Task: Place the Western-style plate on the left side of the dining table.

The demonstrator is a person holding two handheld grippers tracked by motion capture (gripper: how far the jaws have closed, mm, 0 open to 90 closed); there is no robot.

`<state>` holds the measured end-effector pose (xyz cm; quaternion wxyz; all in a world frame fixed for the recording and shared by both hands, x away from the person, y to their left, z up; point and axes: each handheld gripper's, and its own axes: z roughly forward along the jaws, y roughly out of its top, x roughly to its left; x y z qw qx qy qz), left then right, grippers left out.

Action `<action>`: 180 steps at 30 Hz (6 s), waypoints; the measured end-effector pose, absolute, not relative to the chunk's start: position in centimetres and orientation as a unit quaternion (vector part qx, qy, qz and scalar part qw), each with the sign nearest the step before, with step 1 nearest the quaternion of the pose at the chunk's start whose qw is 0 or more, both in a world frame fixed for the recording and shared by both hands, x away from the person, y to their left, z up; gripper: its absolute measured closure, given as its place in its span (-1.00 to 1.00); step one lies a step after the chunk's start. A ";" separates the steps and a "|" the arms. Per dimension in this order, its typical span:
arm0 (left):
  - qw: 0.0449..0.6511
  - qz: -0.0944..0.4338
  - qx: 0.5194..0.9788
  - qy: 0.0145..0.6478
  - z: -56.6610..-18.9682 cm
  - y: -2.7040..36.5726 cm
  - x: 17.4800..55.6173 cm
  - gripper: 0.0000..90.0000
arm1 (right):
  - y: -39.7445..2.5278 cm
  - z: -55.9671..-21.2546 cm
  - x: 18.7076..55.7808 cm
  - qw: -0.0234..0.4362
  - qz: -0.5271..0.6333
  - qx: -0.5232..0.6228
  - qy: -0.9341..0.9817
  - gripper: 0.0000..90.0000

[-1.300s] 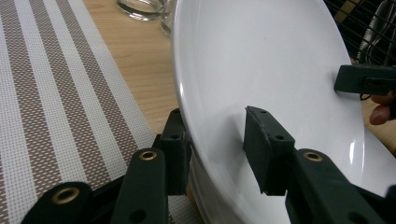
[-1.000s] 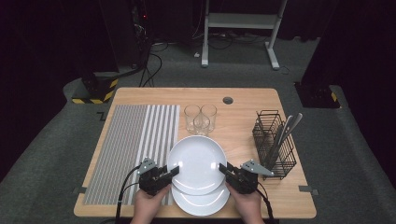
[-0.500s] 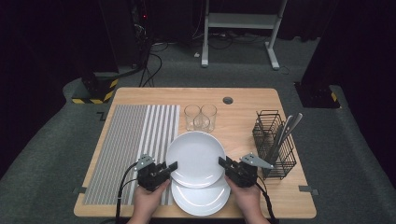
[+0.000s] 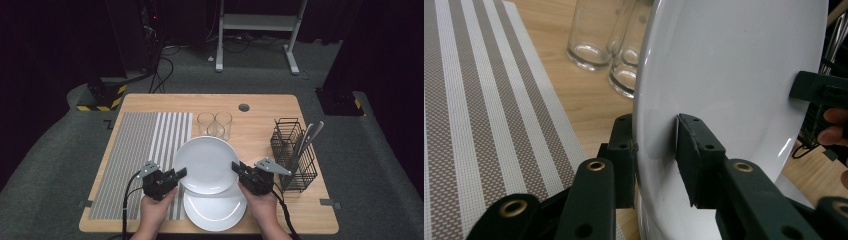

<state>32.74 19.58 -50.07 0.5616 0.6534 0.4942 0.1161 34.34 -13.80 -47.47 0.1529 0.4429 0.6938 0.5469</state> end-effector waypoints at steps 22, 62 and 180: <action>0.581 0.130 0.629 0.501 -49.3 25.2 33.0 0.56 | -8.7 -45.4 36.0 0.149 0.555 0.412 0.707 0.74; 0.589 0.169 0.575 0.542 -48.9 36.0 31.8 0.57 | 3.0 -45.5 38.8 0.102 0.553 0.381 0.734 0.73; 0.476 0.166 0.598 0.623 -53.7 36.6 36.5 0.40 | 7.6 -50.8 44.9 0.081 0.405 0.448 0.793 0.46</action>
